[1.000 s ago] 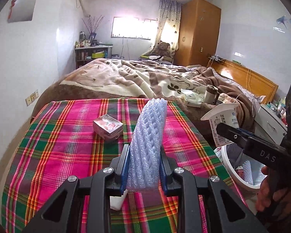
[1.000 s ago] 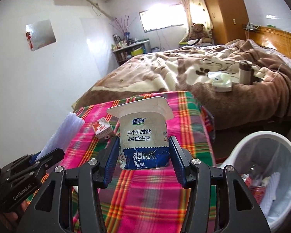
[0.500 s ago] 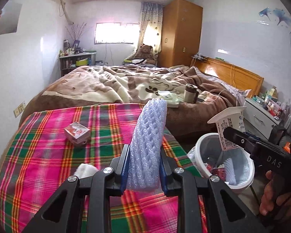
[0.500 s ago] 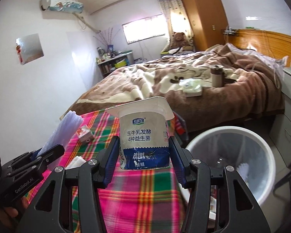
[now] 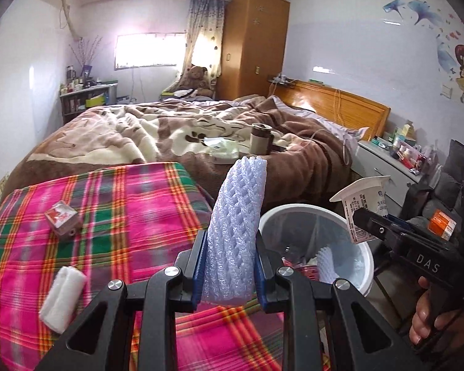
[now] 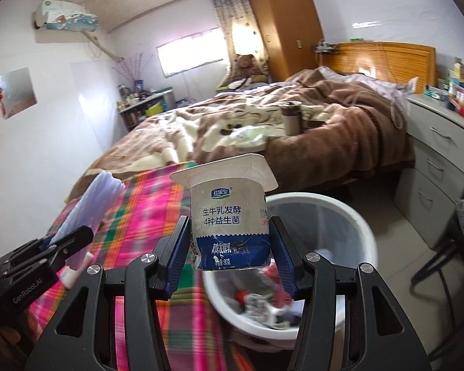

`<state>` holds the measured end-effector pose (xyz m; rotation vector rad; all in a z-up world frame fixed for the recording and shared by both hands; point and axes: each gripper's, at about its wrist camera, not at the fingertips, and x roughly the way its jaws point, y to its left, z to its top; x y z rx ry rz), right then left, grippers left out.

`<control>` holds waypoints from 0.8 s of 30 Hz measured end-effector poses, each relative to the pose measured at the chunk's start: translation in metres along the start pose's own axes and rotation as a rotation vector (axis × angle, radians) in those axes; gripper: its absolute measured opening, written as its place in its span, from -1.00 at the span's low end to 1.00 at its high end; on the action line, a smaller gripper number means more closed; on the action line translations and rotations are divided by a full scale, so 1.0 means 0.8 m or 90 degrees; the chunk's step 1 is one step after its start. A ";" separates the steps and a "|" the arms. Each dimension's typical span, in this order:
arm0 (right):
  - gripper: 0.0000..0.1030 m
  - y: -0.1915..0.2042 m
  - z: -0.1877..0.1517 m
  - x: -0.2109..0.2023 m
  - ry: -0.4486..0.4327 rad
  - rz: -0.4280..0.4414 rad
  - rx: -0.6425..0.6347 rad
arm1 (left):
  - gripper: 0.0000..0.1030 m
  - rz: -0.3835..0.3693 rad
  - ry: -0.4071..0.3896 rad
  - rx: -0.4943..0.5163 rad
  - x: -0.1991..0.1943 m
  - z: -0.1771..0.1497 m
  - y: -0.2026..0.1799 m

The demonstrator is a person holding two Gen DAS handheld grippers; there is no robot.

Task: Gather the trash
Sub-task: 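Carry the yogurt cup and foam net over the white wastebasket, then open the right gripper to drop the yogurt cup while the left drops the foam net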

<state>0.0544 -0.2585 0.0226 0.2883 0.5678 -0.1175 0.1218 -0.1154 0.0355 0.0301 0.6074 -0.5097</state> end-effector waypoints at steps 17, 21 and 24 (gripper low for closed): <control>0.02 -0.065 -0.011 0.001 0.030 -0.049 0.034 | -0.48 -0.063 0.062 0.041 0.068 -0.002 -0.087; 0.02 -0.078 -0.014 0.006 0.040 -0.055 0.038 | -0.48 -0.061 0.070 0.047 0.075 -0.004 -0.098; 0.02 -0.084 -0.016 0.011 0.049 -0.055 0.042 | -0.48 -0.059 0.072 0.055 0.080 -0.004 -0.106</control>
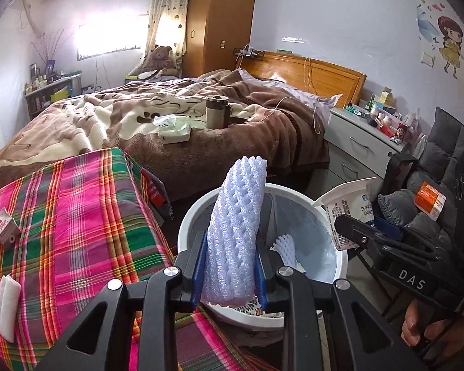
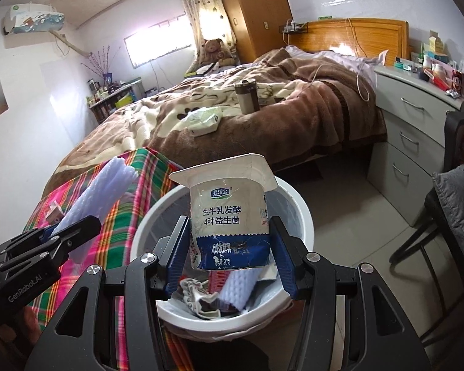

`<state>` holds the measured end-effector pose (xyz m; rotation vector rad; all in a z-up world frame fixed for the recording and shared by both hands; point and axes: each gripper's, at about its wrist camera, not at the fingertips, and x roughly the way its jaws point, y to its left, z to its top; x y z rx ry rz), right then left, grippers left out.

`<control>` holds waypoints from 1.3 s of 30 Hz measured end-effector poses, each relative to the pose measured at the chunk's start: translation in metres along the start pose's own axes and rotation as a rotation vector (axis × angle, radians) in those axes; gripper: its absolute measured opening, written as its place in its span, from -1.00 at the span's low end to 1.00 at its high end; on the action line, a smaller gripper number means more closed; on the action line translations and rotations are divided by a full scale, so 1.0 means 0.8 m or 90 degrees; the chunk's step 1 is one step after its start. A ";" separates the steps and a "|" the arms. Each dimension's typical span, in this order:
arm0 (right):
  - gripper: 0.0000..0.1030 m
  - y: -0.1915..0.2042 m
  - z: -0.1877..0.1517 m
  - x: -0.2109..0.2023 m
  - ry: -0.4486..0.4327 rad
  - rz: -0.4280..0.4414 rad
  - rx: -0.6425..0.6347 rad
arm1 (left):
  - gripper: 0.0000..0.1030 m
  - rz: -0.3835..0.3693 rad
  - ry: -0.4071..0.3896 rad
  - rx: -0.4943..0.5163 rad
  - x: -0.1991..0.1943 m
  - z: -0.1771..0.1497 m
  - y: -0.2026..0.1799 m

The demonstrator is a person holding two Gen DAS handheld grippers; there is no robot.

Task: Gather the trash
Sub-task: 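Open the right gripper to drop the yogurt cup while the left drops the foam net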

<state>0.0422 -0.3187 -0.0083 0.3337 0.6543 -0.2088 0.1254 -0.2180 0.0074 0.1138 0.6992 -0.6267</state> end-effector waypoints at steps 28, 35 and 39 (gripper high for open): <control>0.16 -0.002 0.000 0.002 0.016 -0.022 -0.013 | 0.06 0.011 -0.008 -0.018 -0.011 -0.003 0.013; 0.16 0.012 0.000 -0.007 0.003 -0.016 -0.021 | 0.06 0.021 -0.023 -0.029 -0.032 -0.008 0.027; 0.16 0.022 -0.001 -0.013 -0.011 -0.007 -0.022 | 0.06 0.028 -0.029 -0.034 -0.045 -0.016 0.039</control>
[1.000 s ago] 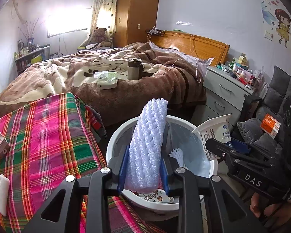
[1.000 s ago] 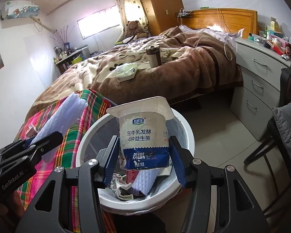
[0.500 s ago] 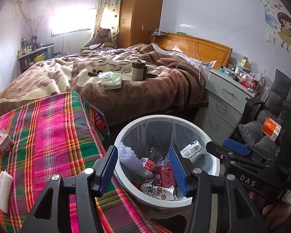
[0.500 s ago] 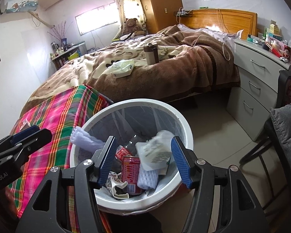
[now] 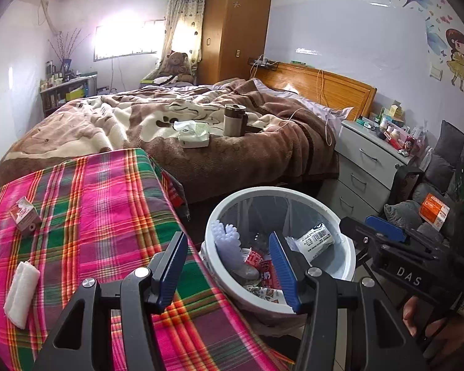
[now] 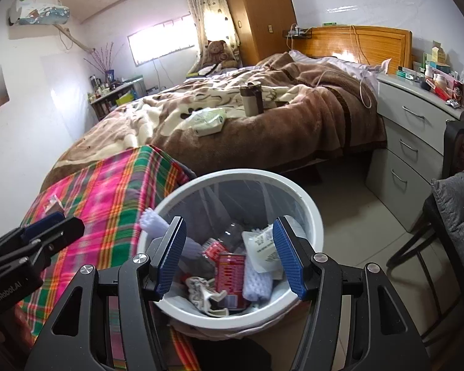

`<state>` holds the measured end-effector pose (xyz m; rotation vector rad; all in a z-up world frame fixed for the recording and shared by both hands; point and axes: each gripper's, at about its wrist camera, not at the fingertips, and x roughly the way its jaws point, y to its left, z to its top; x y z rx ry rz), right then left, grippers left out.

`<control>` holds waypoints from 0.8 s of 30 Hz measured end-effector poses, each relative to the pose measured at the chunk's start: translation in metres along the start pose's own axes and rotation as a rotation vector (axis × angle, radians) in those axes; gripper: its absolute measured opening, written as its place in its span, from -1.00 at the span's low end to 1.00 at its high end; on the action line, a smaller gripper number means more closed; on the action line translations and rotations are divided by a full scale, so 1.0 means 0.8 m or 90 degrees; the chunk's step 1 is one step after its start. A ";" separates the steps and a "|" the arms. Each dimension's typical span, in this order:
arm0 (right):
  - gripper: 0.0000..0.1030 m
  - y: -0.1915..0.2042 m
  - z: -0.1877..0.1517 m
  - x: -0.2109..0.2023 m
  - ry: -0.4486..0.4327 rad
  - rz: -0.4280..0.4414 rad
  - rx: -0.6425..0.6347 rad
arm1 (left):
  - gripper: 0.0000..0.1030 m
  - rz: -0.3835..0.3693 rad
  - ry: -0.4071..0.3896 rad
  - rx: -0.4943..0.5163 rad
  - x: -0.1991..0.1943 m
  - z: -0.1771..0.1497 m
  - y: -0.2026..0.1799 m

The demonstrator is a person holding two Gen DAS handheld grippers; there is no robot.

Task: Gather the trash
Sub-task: 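Open the right gripper to drop the yogurt cup while the left drops the foam net, then move both grippers back over the plaid cloth toward the carton and towel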

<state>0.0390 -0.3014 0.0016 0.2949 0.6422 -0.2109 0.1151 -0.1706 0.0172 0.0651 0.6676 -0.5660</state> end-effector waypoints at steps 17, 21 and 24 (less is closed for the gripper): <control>0.16 0.077 -0.005 0.005 -0.020 0.062 -0.046 | 0.06 0.088 -0.028 -0.045 -0.052 -0.025 0.085; 0.16 0.098 -0.003 0.007 -0.021 0.088 -0.066 | 0.06 0.107 -0.031 -0.060 -0.064 -0.032 0.111; 0.16 0.118 -0.003 0.009 -0.024 0.102 -0.083 | 0.06 0.118 -0.035 -0.070 -0.070 -0.035 0.126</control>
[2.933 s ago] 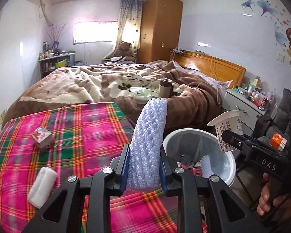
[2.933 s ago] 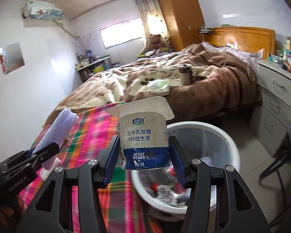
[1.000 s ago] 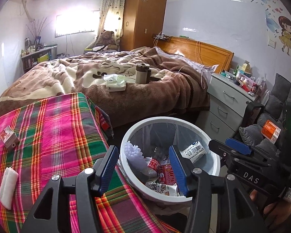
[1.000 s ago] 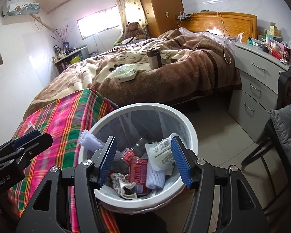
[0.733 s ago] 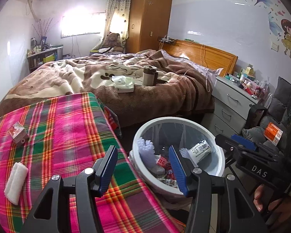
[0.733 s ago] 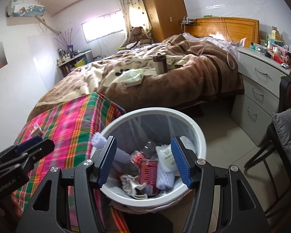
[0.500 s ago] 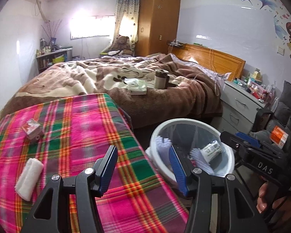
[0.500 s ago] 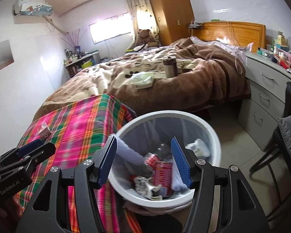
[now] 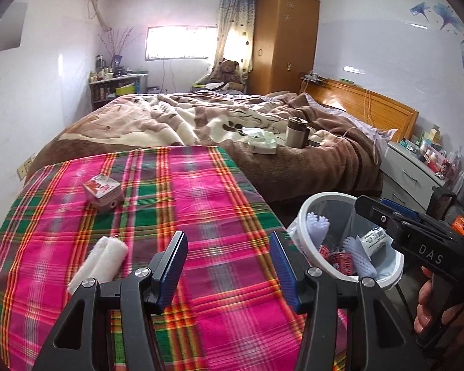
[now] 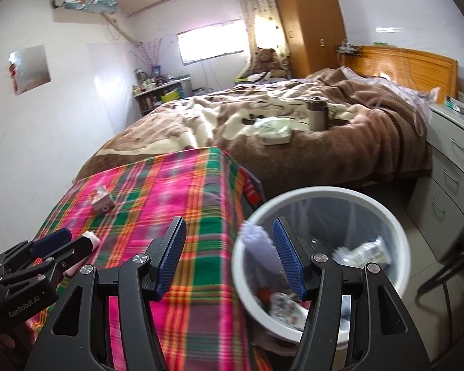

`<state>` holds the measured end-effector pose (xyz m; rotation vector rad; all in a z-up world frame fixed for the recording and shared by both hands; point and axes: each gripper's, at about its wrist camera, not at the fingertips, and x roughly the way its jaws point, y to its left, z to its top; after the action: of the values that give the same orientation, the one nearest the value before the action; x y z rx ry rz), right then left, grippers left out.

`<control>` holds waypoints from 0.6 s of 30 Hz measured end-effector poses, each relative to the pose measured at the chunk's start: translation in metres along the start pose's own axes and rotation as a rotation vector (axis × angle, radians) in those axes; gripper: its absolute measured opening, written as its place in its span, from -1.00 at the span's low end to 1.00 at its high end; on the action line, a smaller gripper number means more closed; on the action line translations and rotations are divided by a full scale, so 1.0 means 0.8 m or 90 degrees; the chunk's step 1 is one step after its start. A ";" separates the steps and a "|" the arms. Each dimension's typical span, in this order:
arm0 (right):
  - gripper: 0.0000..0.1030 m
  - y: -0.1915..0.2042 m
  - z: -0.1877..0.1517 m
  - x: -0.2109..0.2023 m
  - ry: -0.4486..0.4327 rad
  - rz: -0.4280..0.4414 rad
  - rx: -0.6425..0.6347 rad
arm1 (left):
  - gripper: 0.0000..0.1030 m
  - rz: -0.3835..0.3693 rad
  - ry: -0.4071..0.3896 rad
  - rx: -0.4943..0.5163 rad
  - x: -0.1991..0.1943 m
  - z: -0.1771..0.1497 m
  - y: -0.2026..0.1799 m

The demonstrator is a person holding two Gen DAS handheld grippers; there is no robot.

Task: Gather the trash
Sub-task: 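Move both grippers back over the plaid cloth toward the carton and towel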

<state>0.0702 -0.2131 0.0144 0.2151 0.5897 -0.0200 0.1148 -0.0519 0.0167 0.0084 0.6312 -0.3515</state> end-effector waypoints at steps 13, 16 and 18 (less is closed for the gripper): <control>0.16 0.069 0.012 0.032 0.011 0.064 -0.052 | 0.06 0.074 0.011 -0.034 -0.006 -0.017 0.083; 0.16 0.088 0.014 0.042 0.018 0.084 -0.065 | 0.06 0.100 0.024 -0.037 0.000 -0.025 0.107; 0.16 0.103 0.018 0.052 0.018 0.095 -0.083 | 0.06 0.115 0.036 -0.049 0.007 -0.030 0.126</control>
<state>0.1191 -0.1334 0.0191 0.1320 0.6003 0.1655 0.1378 0.0435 -0.0161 0.0015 0.6944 -0.1521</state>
